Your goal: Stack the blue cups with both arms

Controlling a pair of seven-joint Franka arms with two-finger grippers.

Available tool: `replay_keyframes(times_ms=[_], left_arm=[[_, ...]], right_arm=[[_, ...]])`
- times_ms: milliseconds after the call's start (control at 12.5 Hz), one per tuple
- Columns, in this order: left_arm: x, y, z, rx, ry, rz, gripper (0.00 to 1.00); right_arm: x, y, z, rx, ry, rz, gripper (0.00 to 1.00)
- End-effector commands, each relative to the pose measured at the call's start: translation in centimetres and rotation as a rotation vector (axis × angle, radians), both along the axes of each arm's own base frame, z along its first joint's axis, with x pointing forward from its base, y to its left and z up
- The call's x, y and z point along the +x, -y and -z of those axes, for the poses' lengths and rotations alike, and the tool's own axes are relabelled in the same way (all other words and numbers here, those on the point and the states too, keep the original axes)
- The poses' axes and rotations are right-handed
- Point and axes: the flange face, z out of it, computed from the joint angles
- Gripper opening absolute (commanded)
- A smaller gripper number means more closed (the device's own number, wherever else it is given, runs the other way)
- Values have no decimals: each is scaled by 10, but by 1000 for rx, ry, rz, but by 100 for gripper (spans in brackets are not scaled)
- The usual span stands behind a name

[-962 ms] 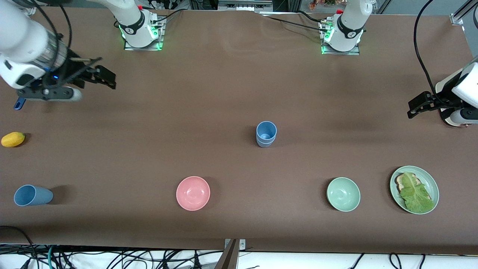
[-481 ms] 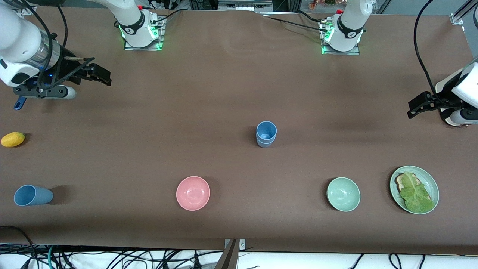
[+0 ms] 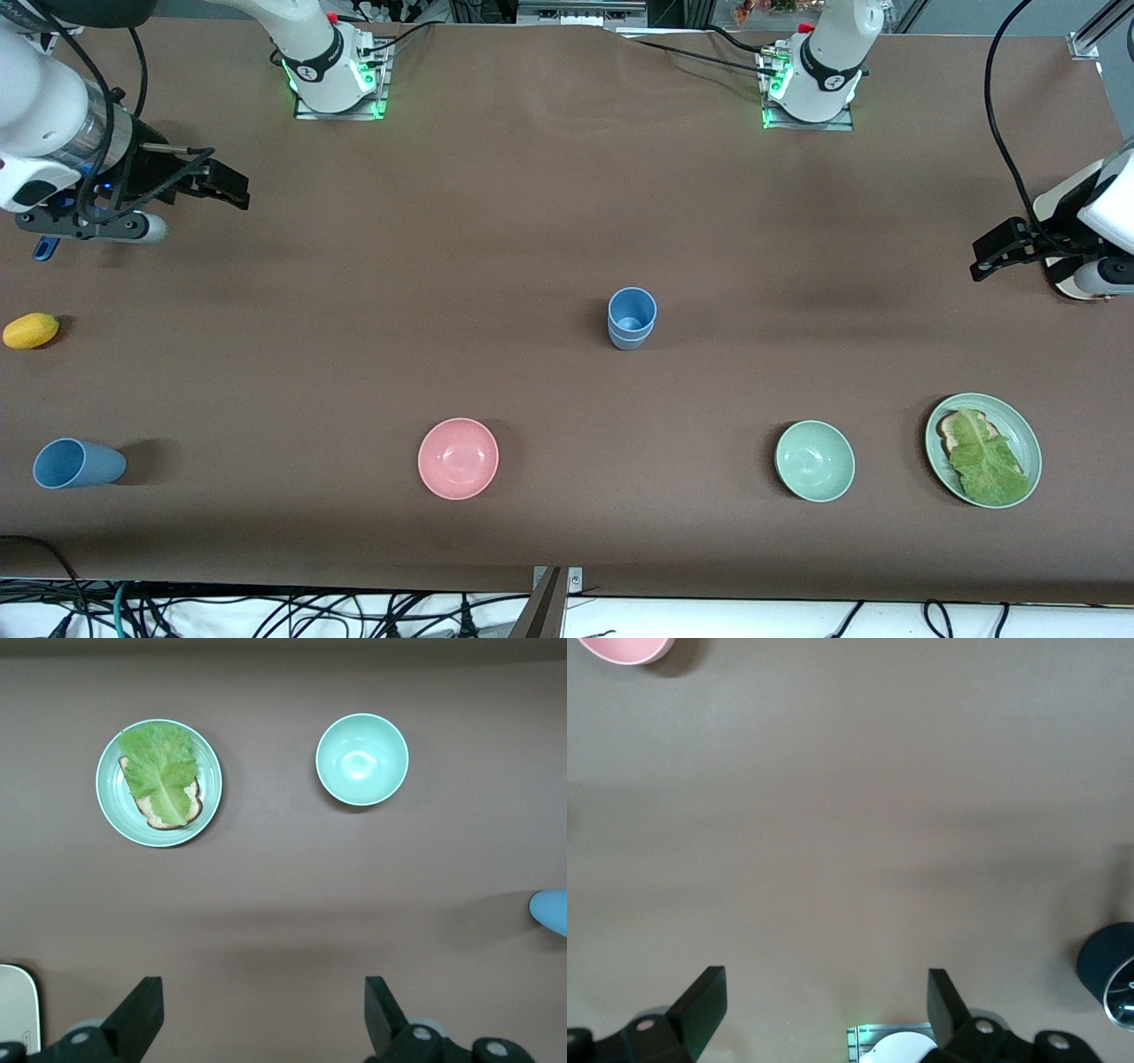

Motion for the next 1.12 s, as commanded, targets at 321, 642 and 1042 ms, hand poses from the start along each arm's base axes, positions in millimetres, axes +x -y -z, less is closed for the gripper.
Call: replay_keyframes(times_ms=[321, 642, 1042], left_arm=[[-1, -1, -1, 8, 4, 9, 100], [-1, -1, -1, 8, 4, 8, 100], [-1, -2, -1, 8, 4, 7, 100]], right_arm=[[-11, 22, -17, 24, 33, -26, 100], [-16, 32, -24, 27, 41, -45, 100], [-14, 30, -25, 27, 27, -33, 100]])
